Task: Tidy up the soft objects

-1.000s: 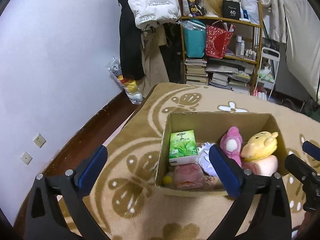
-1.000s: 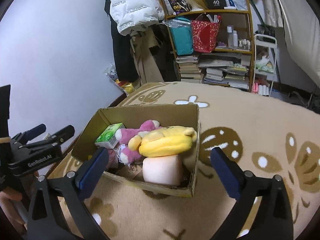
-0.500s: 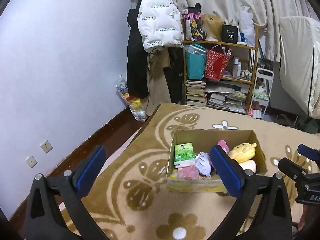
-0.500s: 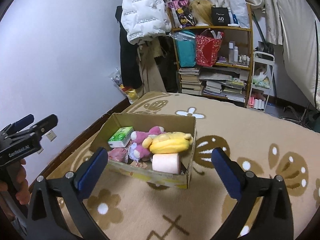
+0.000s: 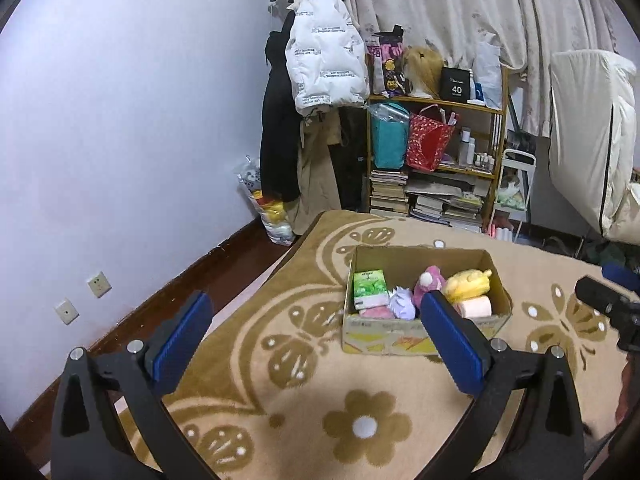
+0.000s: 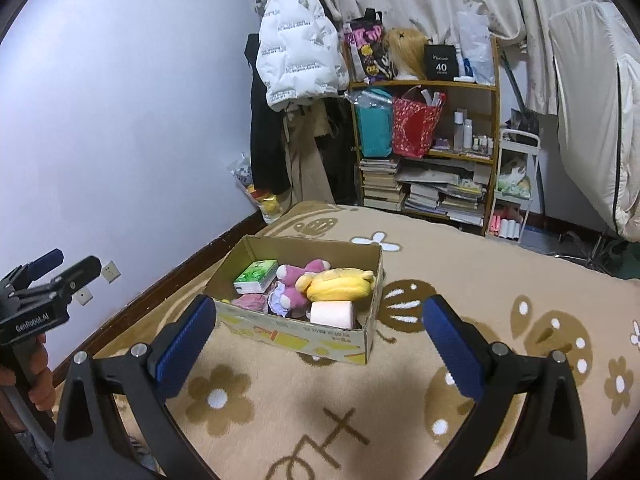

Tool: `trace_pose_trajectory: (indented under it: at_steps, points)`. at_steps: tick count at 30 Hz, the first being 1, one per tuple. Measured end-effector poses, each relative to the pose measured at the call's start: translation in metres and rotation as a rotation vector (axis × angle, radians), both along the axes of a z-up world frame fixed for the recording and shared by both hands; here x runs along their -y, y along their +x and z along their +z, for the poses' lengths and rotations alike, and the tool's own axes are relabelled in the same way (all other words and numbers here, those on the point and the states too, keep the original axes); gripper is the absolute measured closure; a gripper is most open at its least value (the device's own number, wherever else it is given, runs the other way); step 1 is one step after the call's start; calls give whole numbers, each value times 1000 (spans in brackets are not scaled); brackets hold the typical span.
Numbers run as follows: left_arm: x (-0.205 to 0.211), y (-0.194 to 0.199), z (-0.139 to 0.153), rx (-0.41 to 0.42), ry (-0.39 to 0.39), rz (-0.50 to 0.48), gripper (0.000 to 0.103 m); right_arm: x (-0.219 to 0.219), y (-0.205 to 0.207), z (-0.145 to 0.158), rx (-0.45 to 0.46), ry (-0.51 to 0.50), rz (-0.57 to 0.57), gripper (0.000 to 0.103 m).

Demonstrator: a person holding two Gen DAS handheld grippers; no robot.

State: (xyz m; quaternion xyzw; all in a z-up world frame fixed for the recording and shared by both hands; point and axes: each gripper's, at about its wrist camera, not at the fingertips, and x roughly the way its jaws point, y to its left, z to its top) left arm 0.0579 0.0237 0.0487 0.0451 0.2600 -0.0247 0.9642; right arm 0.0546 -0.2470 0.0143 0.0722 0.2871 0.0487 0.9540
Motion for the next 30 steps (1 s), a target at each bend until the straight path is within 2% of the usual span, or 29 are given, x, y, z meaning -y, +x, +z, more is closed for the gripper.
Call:
trace_pose_trajectory:
  at_steps: [7,13,24,30]
  points:
    - [4,-29,-10,20,-7,-27,1,1,-23,-4,35,10,-7,0]
    - [10,-35,-20,17,7,-52,1,-2,-37,-14,75,12,-3,0]
    - [15,-28,-40,-8,51,-58,1,-7,-31,-54,11,47,0,0]
    - [19,-24,-53,-33,73,-64,1,-9,-30,-63,2,38,-6,0]
